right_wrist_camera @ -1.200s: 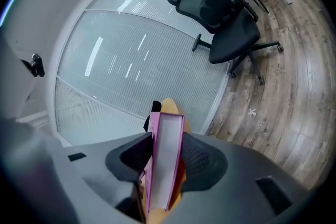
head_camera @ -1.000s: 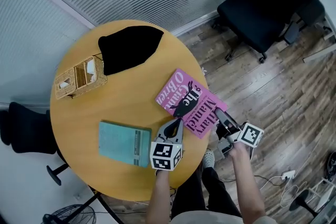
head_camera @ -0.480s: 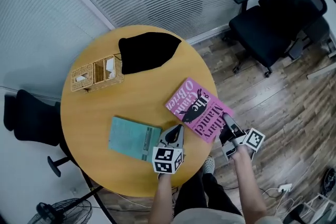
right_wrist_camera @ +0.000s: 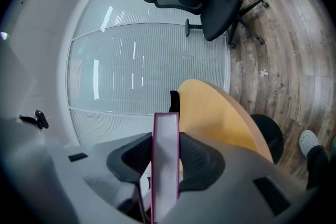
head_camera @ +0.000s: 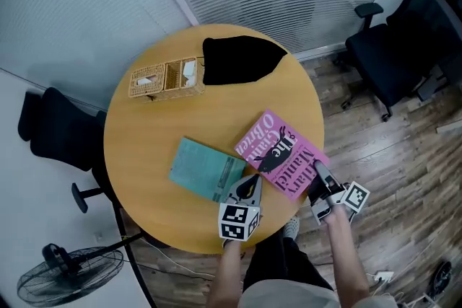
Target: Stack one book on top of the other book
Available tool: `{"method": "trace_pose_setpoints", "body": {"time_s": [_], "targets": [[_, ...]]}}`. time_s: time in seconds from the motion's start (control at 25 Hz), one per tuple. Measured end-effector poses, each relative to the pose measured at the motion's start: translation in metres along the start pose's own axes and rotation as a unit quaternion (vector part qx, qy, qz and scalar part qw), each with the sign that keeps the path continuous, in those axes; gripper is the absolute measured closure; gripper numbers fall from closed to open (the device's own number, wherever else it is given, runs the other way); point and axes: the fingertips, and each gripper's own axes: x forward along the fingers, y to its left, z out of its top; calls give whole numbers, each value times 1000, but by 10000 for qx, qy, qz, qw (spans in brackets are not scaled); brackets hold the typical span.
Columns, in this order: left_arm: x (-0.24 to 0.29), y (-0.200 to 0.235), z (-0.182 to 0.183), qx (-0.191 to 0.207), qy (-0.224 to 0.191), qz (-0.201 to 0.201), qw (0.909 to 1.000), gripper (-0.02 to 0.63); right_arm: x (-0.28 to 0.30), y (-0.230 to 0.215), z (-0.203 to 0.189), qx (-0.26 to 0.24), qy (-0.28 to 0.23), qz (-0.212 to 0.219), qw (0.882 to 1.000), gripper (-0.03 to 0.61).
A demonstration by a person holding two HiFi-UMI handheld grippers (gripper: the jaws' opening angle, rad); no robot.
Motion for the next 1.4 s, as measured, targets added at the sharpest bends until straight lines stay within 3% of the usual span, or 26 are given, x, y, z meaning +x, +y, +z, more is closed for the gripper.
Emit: {"method": "trace_pose_setpoints", "body": {"time_s": [0.6,0.84,1.08,1.4], "targets": [[-95,25,-23,-497,-381,719,9954,586,12,41,-83,148,829,233,9962,426],[-129,43,-19,-811,-583,932,9906,586,30,38,-113,245,1037,60,9943,426],[-145,61,-6,-873,-764,1095,9872,586,52,40,-138,89,1333,-116,9910,426],[-160,92,-16,-911,-582,1334,9852,586,88,27,-163,-155,1717,-490,9838,426]]}}
